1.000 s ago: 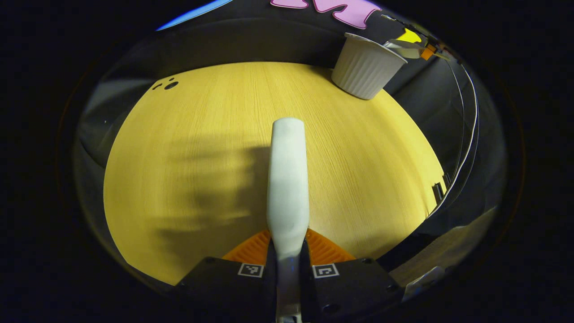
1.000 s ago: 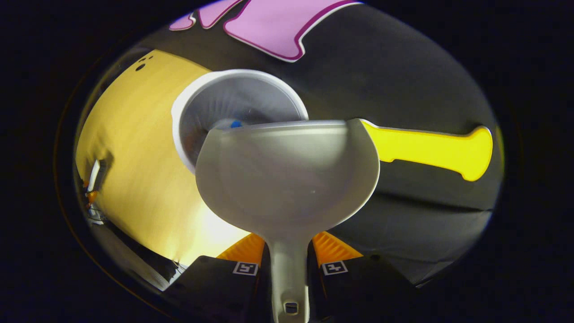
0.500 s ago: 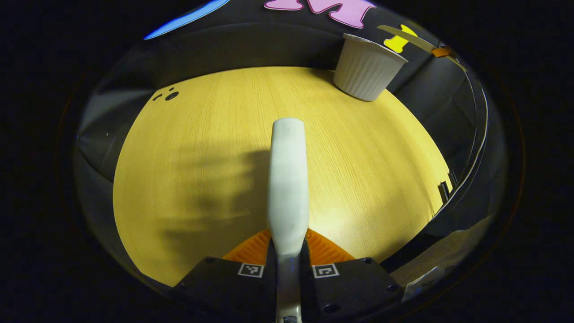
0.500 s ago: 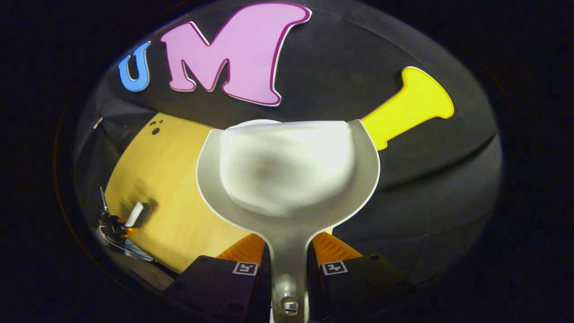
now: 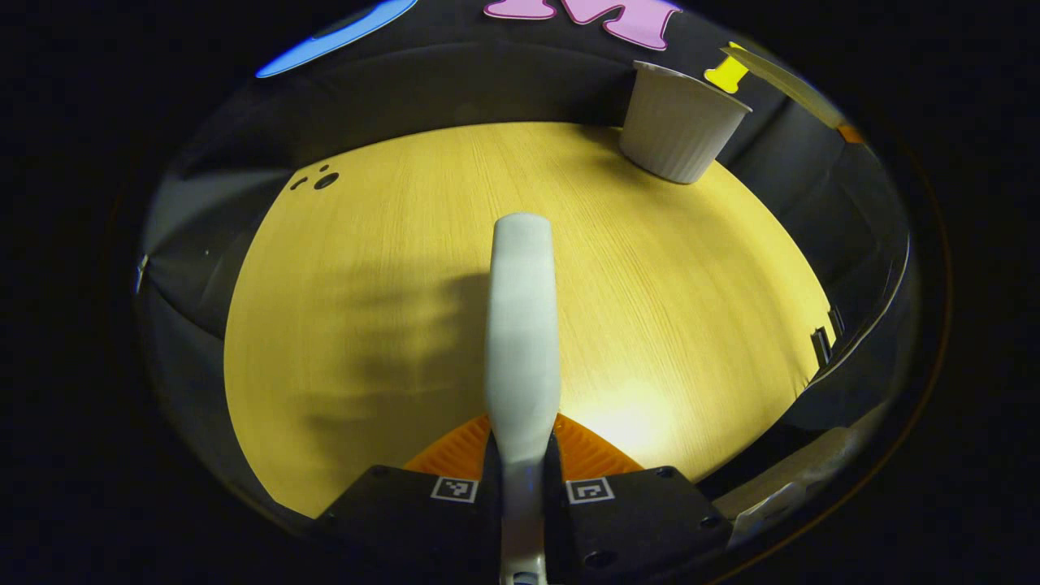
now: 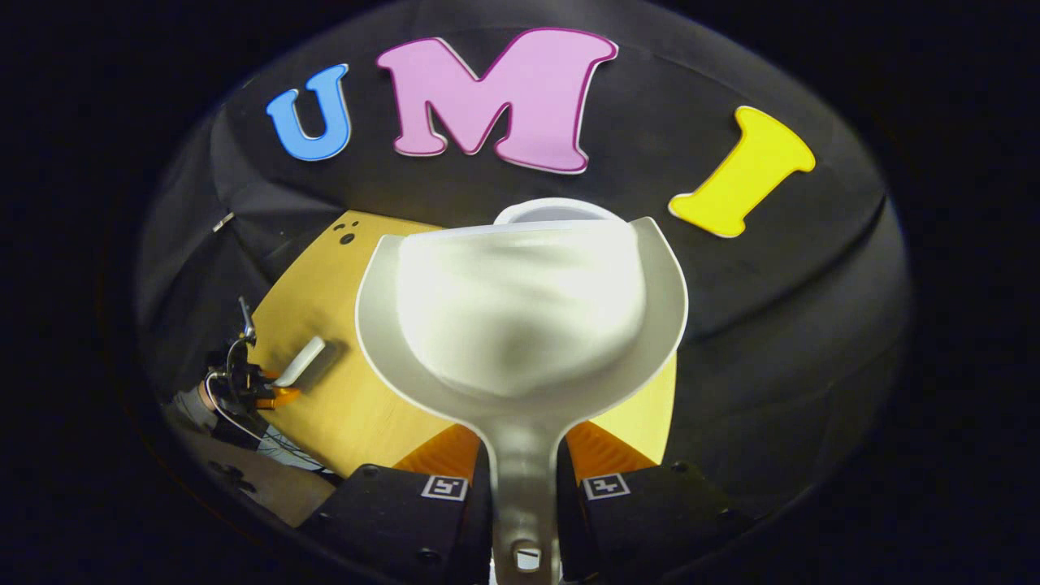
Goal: Pick up the small broom and dustpan from the desktop, sweep the trash into the dustpan with the broom, and then empty the trash into the garbage bin.
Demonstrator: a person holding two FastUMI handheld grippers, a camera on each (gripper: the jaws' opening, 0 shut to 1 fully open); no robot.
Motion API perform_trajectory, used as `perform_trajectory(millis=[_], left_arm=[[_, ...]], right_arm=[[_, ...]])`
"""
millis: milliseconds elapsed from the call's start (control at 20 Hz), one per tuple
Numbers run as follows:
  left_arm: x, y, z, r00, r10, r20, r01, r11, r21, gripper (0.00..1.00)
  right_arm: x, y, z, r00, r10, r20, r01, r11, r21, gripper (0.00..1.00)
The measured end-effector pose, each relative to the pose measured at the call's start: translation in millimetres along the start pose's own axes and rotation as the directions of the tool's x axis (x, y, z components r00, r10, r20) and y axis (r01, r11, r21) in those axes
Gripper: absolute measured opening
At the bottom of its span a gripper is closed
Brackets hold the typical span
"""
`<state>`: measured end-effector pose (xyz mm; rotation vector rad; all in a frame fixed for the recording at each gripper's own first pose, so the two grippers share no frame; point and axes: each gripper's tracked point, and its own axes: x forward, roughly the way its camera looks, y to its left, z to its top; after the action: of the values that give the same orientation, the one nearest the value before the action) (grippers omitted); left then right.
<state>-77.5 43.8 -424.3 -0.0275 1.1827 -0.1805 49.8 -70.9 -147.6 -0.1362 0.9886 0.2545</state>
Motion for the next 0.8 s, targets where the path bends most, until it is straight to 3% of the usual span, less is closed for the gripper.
perform_trajectory(millis=[200,250,300,450,500,550,800], left_arm=[[0.8,0.6,-0.6,1.0,0.022,0.001,-0.022,1.0,-0.007,0.25],[1.4,0.1,-0.7,1.0,0.024,0.002,-0.024,1.0,-0.011,0.25],[1.9,0.2,-0.5,1.0,0.026,0.006,-0.026,1.0,-0.014,0.25],[4.0,0.5,-0.3,1.0,0.025,0.016,-0.024,1.0,-0.014,0.25],[5.0,2.0,-1.6,0.999,0.032,0.014,-0.031,0.999,-0.01,0.25],[4.5,2.6,-1.7,0.999,0.041,0.009,-0.041,0.999,-0.004,0.25],[4.8,8.1,-1.8,0.997,0.073,0.01,-0.073,0.997,0.023,0.25]], right_arm=[[26.4,48.4,-65.5,0.999,0.034,-0.035,-0.033,0.999,0.024,0.36],[34.9,59.7,-82.8,0.998,0.038,-0.057,-0.037,0.999,0.024,0.31],[43.5,71.5,-101.3,0.995,0.047,-0.085,-0.045,0.999,0.02,0.36],[73.0,94.1,-146.0,0.988,0.042,-0.15,-0.043,0.999,-0.003,0.36],[82.6,100.5,-157.5,0.986,0.047,-0.161,-0.046,0.999,0.011,0.31],[91.0,108.7,-169.5,0.984,0.055,-0.169,-0.049,0.998,0.037,0.36],[130.9,129.1,-202.9,0.985,0.058,-0.163,-0.045,0.996,0.078,0.36]])
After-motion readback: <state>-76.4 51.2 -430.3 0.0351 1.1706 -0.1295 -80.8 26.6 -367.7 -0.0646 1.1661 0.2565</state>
